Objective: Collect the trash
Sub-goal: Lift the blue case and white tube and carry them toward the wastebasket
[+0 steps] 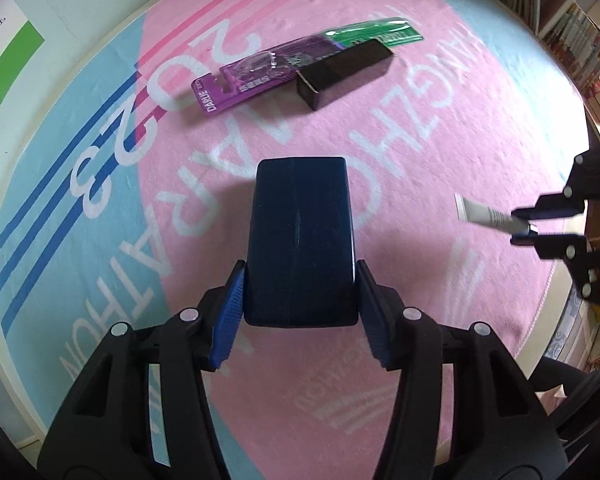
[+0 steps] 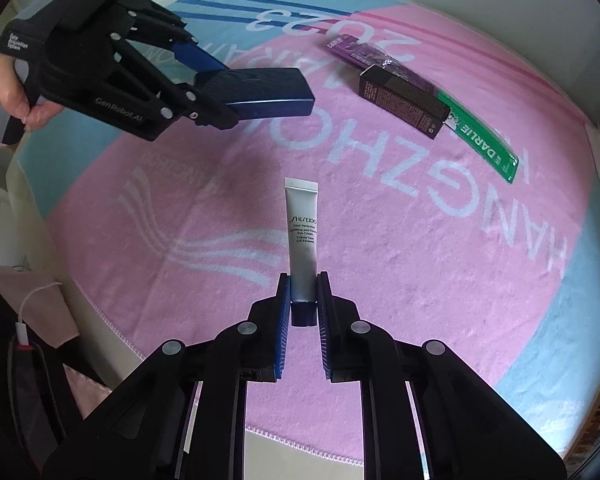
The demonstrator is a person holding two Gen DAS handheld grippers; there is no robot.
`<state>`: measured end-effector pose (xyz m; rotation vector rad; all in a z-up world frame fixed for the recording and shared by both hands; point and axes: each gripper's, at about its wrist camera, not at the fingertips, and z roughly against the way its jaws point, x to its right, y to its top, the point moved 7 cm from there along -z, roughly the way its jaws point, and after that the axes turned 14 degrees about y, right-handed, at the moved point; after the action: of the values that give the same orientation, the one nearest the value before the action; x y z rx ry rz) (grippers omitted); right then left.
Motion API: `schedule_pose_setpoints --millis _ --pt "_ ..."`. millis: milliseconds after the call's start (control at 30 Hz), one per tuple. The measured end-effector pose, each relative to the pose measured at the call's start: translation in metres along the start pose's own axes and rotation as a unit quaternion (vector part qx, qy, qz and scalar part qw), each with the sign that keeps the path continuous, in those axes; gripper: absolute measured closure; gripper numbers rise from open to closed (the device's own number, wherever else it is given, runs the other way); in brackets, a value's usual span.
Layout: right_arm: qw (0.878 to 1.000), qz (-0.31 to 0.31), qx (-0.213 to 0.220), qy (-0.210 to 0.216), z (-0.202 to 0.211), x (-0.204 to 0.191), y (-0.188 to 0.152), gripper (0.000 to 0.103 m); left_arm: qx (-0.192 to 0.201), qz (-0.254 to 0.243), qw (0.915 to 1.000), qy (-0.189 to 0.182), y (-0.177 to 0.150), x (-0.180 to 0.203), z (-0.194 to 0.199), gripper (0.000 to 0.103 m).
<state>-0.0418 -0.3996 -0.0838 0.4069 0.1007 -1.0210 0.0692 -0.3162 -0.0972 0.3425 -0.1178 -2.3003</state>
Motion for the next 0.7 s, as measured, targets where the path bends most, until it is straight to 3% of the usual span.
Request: schedule_pose_setpoints --millis 333,700 --pt "0.999 -0.023 0.014 -0.032 0.024 -0.008 -0.03 0.089 0.021 -0.048 0.9986 0.006 -0.033 0.024 0.022 0.053" --pt "0.995 -0.07 0.039 -0.063 0.039 -0.025 -0.061 0.089 0.047 -0.099 0.9939 -0.01 -0.046 0.083 0.055 0.053"
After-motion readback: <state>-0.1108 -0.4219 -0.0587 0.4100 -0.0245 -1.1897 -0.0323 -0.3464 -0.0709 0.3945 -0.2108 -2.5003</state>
